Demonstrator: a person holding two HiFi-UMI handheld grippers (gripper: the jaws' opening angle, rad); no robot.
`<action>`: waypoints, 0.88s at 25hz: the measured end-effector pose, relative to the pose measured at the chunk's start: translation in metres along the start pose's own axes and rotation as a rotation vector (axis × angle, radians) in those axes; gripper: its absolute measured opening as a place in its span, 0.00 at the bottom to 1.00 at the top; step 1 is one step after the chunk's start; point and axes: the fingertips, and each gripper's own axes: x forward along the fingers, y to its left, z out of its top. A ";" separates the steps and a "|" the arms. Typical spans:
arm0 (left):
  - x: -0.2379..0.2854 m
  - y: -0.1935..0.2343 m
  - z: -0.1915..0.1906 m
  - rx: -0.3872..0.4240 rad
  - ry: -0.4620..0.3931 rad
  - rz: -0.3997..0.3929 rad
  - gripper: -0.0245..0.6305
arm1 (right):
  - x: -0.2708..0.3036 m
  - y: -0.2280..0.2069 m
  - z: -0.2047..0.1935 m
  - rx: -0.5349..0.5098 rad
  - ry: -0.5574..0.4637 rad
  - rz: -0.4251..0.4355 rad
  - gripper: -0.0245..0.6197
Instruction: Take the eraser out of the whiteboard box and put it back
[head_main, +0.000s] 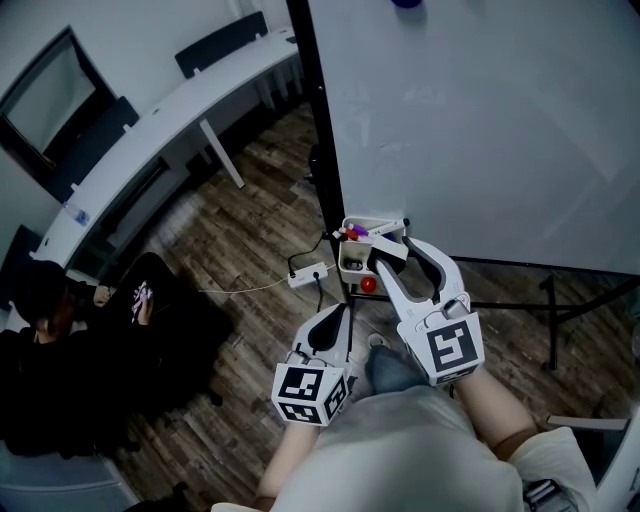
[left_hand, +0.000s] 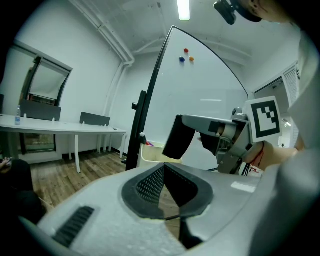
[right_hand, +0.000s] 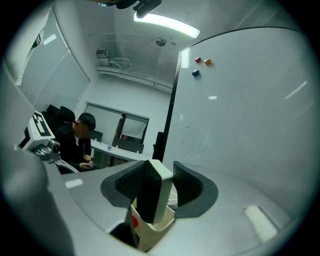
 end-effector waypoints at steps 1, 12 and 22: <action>-0.002 -0.001 0.000 0.000 0.000 0.000 0.04 | -0.002 0.001 0.001 0.005 0.003 -0.001 0.33; -0.018 -0.013 -0.004 0.002 0.001 -0.008 0.04 | -0.022 0.012 0.014 -0.021 -0.039 0.003 0.33; -0.035 -0.021 -0.010 0.002 0.000 -0.016 0.04 | -0.041 0.026 0.017 -0.016 -0.037 -0.004 0.33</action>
